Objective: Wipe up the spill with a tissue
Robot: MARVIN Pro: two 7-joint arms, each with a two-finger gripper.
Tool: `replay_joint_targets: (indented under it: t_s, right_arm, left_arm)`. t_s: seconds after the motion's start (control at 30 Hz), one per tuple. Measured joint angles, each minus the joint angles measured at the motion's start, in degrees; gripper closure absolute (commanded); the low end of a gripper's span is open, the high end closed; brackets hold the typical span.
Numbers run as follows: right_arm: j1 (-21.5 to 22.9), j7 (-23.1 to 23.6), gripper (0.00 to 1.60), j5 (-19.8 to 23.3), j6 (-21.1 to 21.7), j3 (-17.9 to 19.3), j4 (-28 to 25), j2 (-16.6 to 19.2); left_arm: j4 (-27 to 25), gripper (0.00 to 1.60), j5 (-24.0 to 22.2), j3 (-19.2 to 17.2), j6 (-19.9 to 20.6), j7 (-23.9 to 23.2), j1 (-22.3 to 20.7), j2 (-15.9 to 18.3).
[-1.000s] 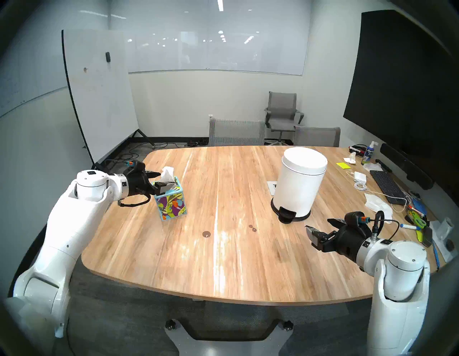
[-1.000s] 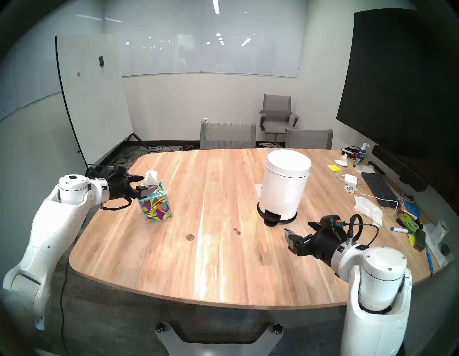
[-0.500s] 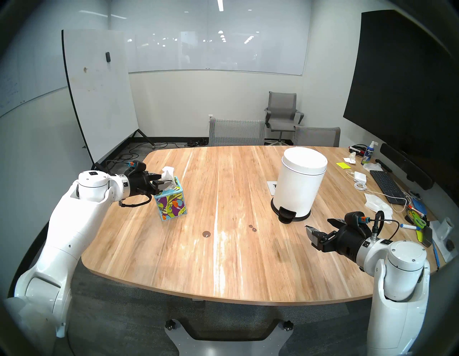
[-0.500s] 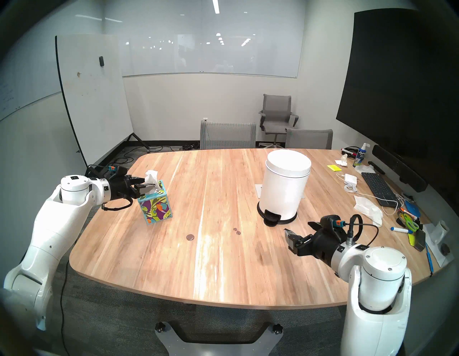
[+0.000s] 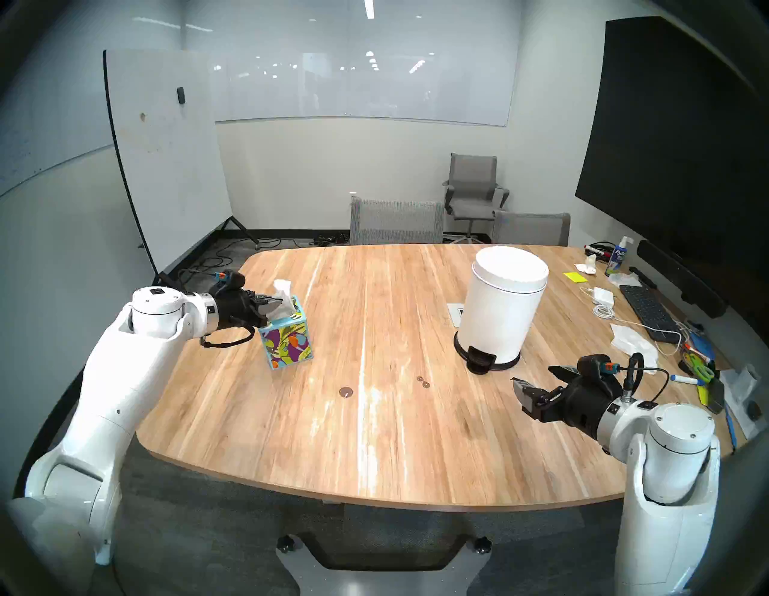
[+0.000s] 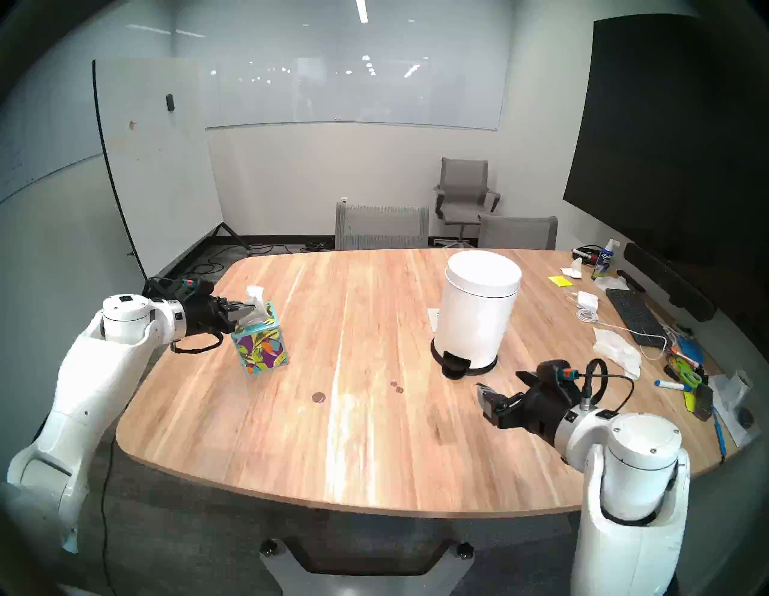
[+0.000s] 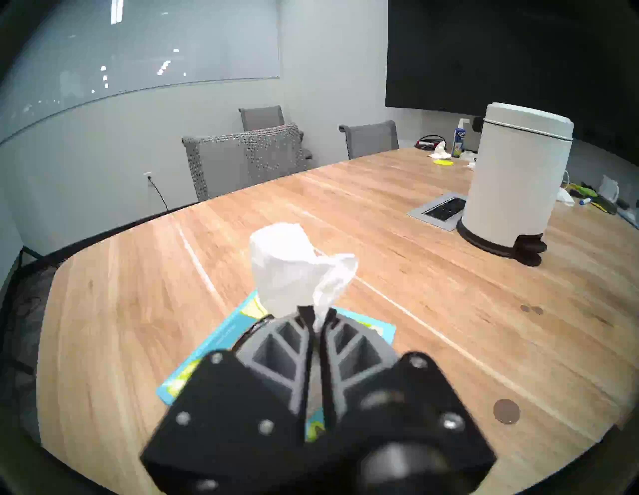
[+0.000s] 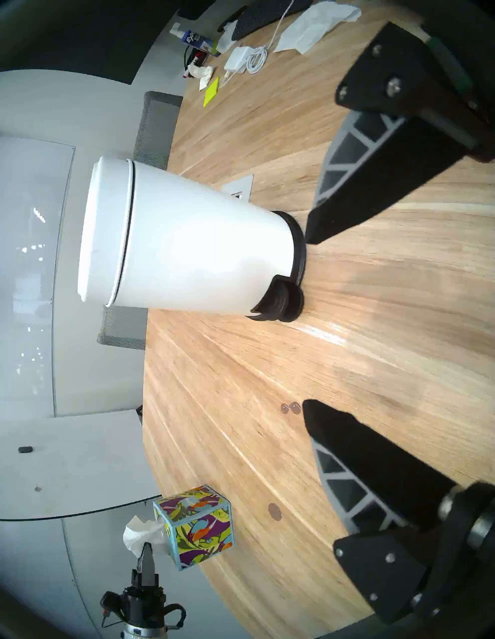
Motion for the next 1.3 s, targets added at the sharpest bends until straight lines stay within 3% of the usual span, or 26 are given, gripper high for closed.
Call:
replay_joint_targets:
  t_s: [0.87, 1.3]
  right_arm:
    - [0.0, 0.0, 0.00, 0.0, 0.0, 0.0, 0.0, 0.0]
    - [0.0, 0.0, 0.00, 0.0, 0.0, 0.0, 0.0, 0.0]
  left_arm:
    - [-1.0, 1.60, -1.2, -2.0, -0.1, -2.0, 0.3, 0.7]
    - [-2.3, 1.60, -2.3, -3.5, 2.5, -3.0, -0.5, 1.1]
